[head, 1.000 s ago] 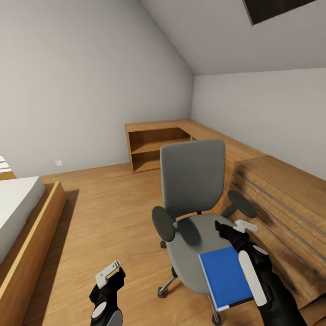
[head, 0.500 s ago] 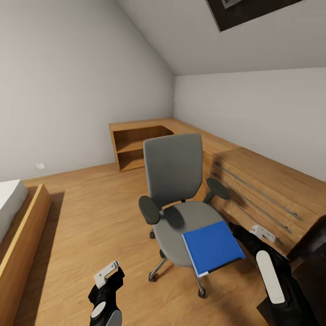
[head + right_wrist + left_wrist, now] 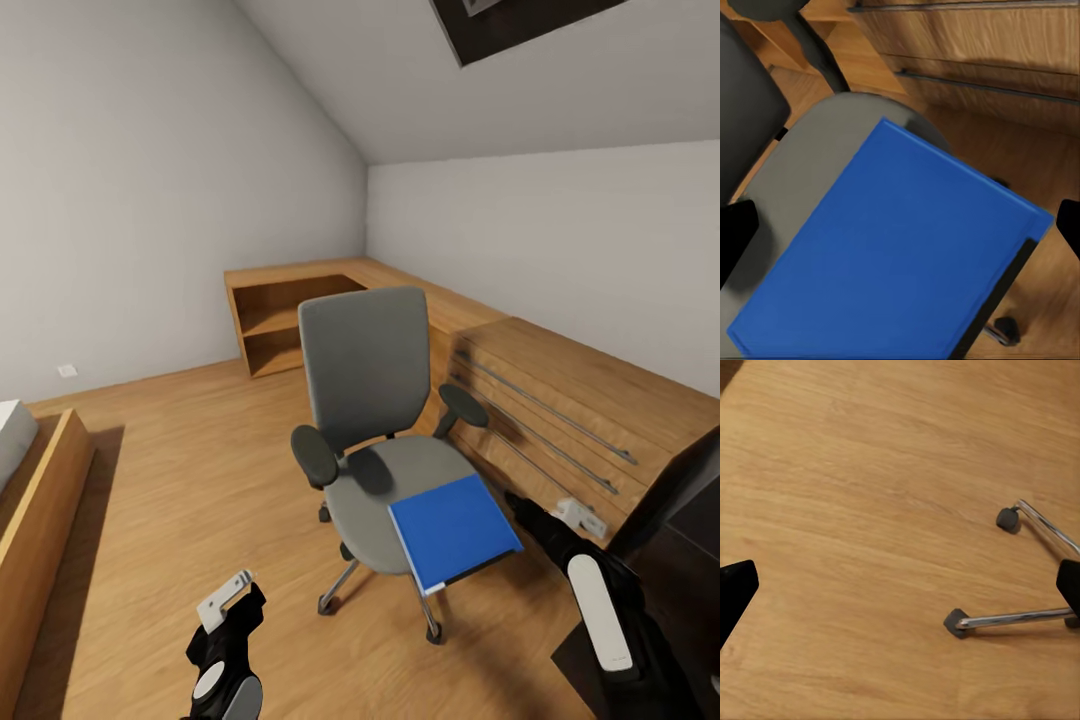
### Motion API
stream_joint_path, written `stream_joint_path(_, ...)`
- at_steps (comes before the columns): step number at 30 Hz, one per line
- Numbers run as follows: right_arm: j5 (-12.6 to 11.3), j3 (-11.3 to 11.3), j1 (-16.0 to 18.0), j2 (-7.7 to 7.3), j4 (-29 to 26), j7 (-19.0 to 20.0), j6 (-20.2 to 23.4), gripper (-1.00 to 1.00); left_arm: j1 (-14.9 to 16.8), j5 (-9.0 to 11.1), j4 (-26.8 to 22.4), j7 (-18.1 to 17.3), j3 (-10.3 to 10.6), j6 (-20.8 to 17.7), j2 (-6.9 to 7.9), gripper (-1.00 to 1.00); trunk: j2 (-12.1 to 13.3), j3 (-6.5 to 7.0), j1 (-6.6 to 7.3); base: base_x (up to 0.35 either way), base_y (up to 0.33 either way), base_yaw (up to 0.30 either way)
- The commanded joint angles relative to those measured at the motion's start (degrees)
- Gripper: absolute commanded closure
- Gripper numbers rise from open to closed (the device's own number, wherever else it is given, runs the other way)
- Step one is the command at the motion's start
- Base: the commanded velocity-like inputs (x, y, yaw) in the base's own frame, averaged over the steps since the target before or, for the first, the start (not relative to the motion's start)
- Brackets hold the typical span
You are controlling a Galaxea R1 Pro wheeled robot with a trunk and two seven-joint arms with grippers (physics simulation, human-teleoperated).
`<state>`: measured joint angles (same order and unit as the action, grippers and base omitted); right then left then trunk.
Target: In the bedroom, organize the workspace by keeping the computer under the desk, ensuring the monitor is on the desk, placing the keyboard on the desk next to the monitor, placing the mouse on the desk next to the keyboard, moving the folder from the swivel chair onto the desk next to the mouse, stacking the notebook on top of the folder with the pen on top of the notebook, and positioning the swivel chair next to the desk.
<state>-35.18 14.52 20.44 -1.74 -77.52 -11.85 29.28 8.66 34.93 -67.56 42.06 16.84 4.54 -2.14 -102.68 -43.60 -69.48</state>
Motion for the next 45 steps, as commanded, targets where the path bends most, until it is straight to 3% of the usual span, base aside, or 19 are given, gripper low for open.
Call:
stream_joint_path(1, -0.63, 0.0, 0.03, -0.01, 0.36, -0.42, 0.15, -1.0, 0.04, 0.58, -0.03, 0.21, 0.13, 0.47, 0.03, -1.0, -0.44, -0.24, -0.22, 0.0, 0.0, 0.0)
stream_joint_path(4, -0.76, 0.49, 0.03, -0.14, 1.53, 0.17, 0.1, -1.0, 0.04, 0.58, -0.03, 0.22, 0.13, 0.47, 0.03, -1.0, -1.64, -0.78, -0.88, 0.0, 0.0, 0.0)
stream_joint_path(7, -0.91, 3.43, 0.03, -0.45, 2.54, 2.13, 0.1, -1.0, 0.04, 0.58, -0.03, 0.22, 0.13, 0.42, 0.03, -1.0, -2.85, -1.31, -1.54, 0.0, 0.0, 0.0)
stream_joint_path(12, -1.25, 8.28, 0.03, -0.77, 4.08, 8.54, 0.22, -1.0, 0.04, 0.63, -0.03, 0.22, 0.13, 0.39, 0.03, -1.0, -4.85, -2.21, -2.64, 0.0, 0.0, 0.0)
stream_joint_path(16, -3.07, 12.84, 0.03, -0.85, 5.46, 11.88, 0.46, -1.0, 0.04, 0.66, -0.03, 0.22, 0.13, 0.32, 0.03, -1.0, -6.46, -2.93, -3.51, 0.0, 0.0, 0.0)
stream_joint_path(22, -5.24, 15.19, 0.03, -1.94, 9.08, 16.7, 3.28, -1.0, 0.04, 0.67, -0.03, 0.22, 0.13, 0.3, 0.03, -1.0, -8.86, -4.01, -4.83, 0.0, 0.0, 0.0)
stream_joint_path(25, -9.63, 16.72, 0.03, -4.03, 13.63, 18.63, 6.14, -1.0, 0.04, 0.67, -0.03, 0.22, 0.13, 0.25, 0.03, -1.0, -10.07, -4.55, -5.49, 0.0, 0.0, 0.0)
stream_joint_path(26, -13.23, 17.04, 0.05, -5.24, 16.62, 18.94, 7.4, -1.0, 0.04, 0.67, -0.03, 0.22, 0.13, 0.23, 0.02, -1.0, -10.47, -4.72, -5.71, 0.0, 0.0, 0.0)
stream_joint_path(27, -19.76, 17.15, 0.1, -8.05, 21.4, 19.18, 8.95, -1.0, 0.04, 0.67, -0.03, 0.22, 0.14, 0.21, -0.02, -1.0, -10.87, -4.9, -5.93, 0.0, 0.0, 0.0)
stream_joint_path(29, -23.85, 17.09, 0.14, -9.73, 23.49, 19.23, 11.19, -1.0, 0.04, 0.71, -0.03, 0.22, 0.13, 0.21, -0.05, -1.0, -11.67, -5.26, -6.37, 0.0, 0.0, 0.0)
stream_joint_path(30, -26.48, 17.15, 0.46, -11.49, 26.21, 19.07, 17.04, -1.0, 0.04, 0.71, -0.03, 0.22, 0.19, 0.21, -0.05, -1.0, -12.07, -5.44, -6.59, 0.0, 0.0, 0.0)
stream_joint_path(34, -27.37, 17.2, 2.46, -14.47, 35.64, 19.44, 20.68, -1.0, 0.04, 0.68, -0.03, 0.16, 0.21, 0.21, -0.05, -1.0, -13.68, -6.16, -7.47, 0.0, 0.0, 0.0)
stream_joint_path(37, -27.52, 17.16, 4.45, -15.38, 38.96, 20.32, 21.35, -1.0, 0.04, 0.7, -0.03, 0.13, 0.21, 0.18, -0.06, -1.0, -14.88, -6.7, -8.13, 0.0, 0.0, 0.0)
stream_joint_path(40, -26.96, 16.43, 4.83, -15.48, 38.15, 24.99, 20.77, -1.0, 0.04, 0.81, -0.03, 0.13, 0.21, 0.13, -0.06, -1.0, -16.08, -7.24, -8.79, 0.0, 0.0, 0.0)
stream_joint_path(41, -26.73, 16.18, 4.88, -15.35, 37.38, 28.11, 20.47, -1.0, 0.04, 0.83, -0.03, 0.13, 0.25, 0.12, -0.06, -1.0, -16.48, -7.42, -9.01, 0.0, 0.0, 0.0)
stream_joint_path(45, -26.63, 15.75, 4.88, -15.2, 36.95, 31.08, 20.22, -1.0, 0.04, 0.76, -0.03, 0.13, 0.29, 0.12, -0.06, -1.0, -18.09, -8.14, -9.88, 0.0, 0.0, 0.0)
